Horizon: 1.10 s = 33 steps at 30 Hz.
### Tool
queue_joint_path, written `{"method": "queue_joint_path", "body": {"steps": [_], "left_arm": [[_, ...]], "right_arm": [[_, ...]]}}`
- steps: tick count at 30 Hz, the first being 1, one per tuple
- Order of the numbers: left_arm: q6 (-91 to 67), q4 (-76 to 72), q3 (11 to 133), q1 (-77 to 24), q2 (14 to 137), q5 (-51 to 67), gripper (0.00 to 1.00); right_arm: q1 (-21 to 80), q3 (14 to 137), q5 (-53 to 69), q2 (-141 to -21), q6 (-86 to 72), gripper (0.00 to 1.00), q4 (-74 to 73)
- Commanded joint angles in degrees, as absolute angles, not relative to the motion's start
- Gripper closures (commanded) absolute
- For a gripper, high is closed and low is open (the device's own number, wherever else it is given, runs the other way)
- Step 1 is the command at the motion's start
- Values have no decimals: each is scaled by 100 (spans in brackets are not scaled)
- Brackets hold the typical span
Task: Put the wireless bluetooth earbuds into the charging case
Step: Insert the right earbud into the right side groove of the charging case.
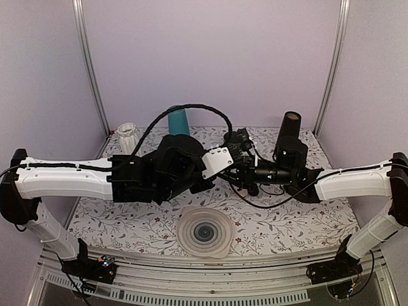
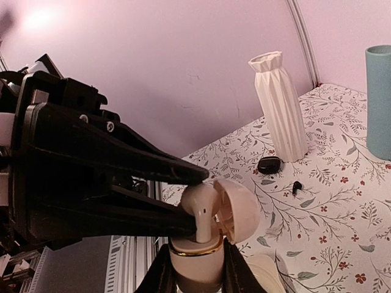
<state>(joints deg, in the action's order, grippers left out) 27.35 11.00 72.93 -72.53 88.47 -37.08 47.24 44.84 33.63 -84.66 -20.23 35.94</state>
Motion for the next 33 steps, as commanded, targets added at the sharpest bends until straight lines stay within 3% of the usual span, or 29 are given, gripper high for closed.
{"method": "queue_joint_path", "body": {"steps": [1, 33], "left_arm": [[2731, 1288, 7419, -7327, 8898, -3435, 81], [2567, 1495, 7826, -7286, 8887, -3182, 74]], "right_arm": [[4754, 4457, 3258, -8266, -2188, 96, 4675], [4748, 4072, 2794, -8218, -2048, 97, 5638]]}}
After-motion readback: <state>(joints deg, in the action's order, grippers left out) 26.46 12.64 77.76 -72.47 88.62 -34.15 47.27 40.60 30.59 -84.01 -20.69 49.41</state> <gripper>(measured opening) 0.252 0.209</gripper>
